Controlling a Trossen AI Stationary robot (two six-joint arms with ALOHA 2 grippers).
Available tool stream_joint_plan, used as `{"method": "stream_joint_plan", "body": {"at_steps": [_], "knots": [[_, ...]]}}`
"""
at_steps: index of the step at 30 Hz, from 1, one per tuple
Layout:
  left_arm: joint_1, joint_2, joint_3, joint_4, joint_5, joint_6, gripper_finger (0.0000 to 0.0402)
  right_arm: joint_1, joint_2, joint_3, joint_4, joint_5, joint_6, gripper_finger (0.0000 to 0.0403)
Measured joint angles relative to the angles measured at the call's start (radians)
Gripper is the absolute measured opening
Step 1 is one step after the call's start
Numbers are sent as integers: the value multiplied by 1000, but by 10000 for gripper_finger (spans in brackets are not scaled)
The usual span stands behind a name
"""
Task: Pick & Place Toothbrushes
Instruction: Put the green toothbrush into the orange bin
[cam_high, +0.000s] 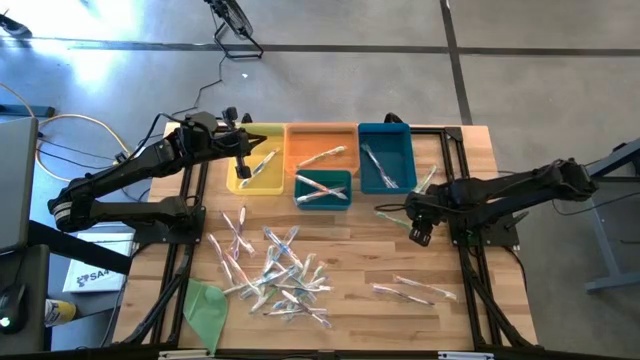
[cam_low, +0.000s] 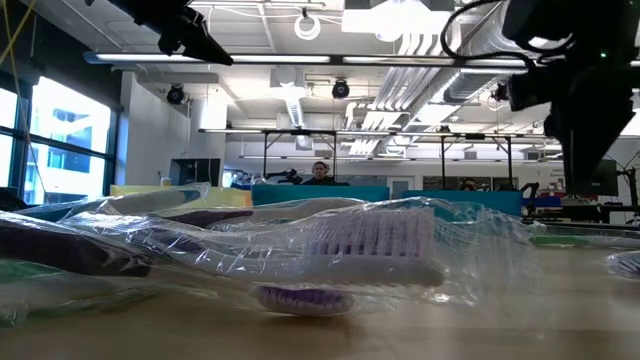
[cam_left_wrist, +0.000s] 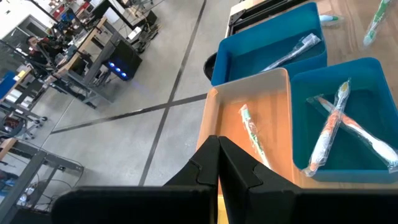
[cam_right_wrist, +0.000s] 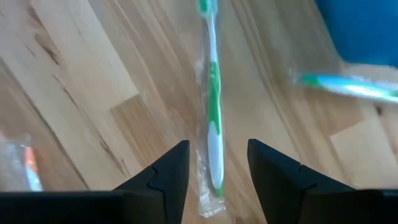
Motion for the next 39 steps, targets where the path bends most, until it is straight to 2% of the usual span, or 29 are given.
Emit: {"method": "stream_joint_plan", "body": {"at_steps": [8,15,23,31,39], "knots": [[0,0,0,0,0,0,0,0,0,-123,134,-28,26,155],[0,0,0,0,0,-1,0,0,23,-135,207,-43,125,155],[0,0,0,-3,0,-1,0,3,168,-136,231,-20,92,155],[0,0,0,-4,0,-1,0,55,278,-131,262,37,86,155],[0,0,0,-7,0,-1,0,85,285,-133,277,37,103,113]]}}
